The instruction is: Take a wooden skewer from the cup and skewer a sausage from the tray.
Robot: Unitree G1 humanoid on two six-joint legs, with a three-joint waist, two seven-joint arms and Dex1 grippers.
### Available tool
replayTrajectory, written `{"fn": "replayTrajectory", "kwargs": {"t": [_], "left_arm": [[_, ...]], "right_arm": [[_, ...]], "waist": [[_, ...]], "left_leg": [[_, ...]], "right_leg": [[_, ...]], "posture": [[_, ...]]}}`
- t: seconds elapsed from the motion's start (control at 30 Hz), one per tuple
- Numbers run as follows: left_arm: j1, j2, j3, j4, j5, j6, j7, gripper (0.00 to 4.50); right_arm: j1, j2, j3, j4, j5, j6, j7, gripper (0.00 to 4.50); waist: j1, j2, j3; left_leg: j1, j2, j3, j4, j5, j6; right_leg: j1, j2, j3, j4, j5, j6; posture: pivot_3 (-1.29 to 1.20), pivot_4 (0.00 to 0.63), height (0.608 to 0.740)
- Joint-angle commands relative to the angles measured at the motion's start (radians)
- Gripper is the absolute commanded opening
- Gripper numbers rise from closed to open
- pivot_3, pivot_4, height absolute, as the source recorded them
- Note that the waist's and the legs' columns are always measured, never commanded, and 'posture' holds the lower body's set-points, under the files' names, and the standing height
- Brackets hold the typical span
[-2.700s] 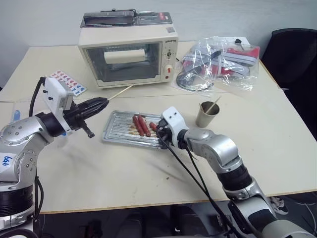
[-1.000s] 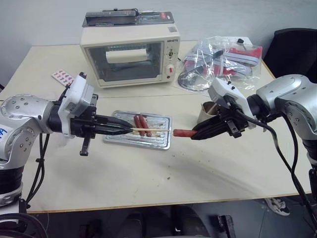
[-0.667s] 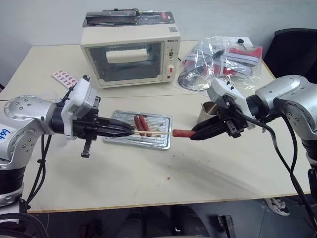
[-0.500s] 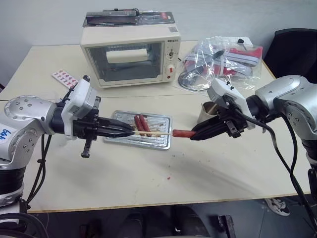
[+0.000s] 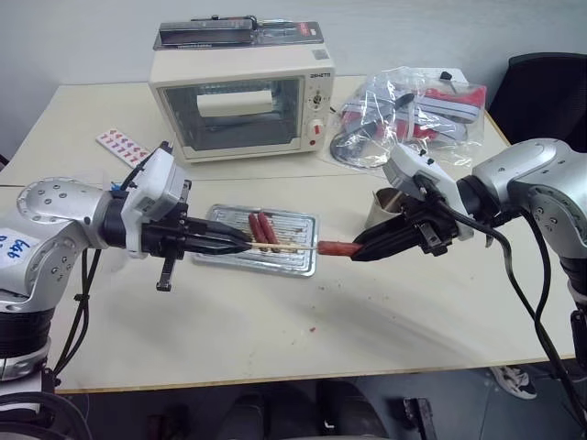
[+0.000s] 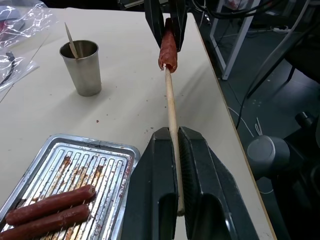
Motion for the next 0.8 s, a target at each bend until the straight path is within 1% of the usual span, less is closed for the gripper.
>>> {"fn": "replayTrajectory", "kwargs": {"t": [0.03,0.23,0.53,0.8], "left_arm": [[-0.030,-0.004,0.007,-0.002,-0.003,-0.013,-0.001,0.00],[-0.044,-0.024,-0.011,0.002,0.005,-0.019,-0.001,0.00],[-0.090,-0.099,-0.066,0.012,0.029,-0.028,0.021,0.00],[-0.082,-0.133,-0.072,0.005,0.043,-0.025,0.021,0.00]], "right_arm": [[-0.030,0.000,-0.057,-0.021,0.024,0.004,-0.007,0.27],[-0.037,0.020,-0.053,-0.022,0.033,0.011,-0.024,0.27],[-0.054,0.066,-0.037,-0.037,0.050,0.027,-0.056,0.27],[-0.055,0.076,-0.033,-0.041,0.046,0.031,-0.071,0.27]], "waist": [[0.000,0.000,0.000],[0.000,0.000,0.000],[0.000,0.000,0.000],[0.000,0.000,0.000]], "left_leg": [[0.000,0.000,0.000,0.000,0.000,0.000],[0.000,0.000,0.000,0.000,0.000,0.000],[0.000,0.000,0.000,0.001,0.000,0.000],[0.000,0.000,0.000,0.001,0.000,0.000]], "right_leg": [[0.000,0.000,0.000,0.000,0.000,0.000],[0.000,0.000,0.000,0.000,0.000,0.000],[0.000,0.000,0.000,0.001,0.000,0.000],[0.000,0.000,0.000,0.001,0.000,0.000]], "posture": [[0.00,0.150,0.740],[0.00,0.150,0.740],[0.00,0.150,0.740],[0.00,0.150,0.740]]}}
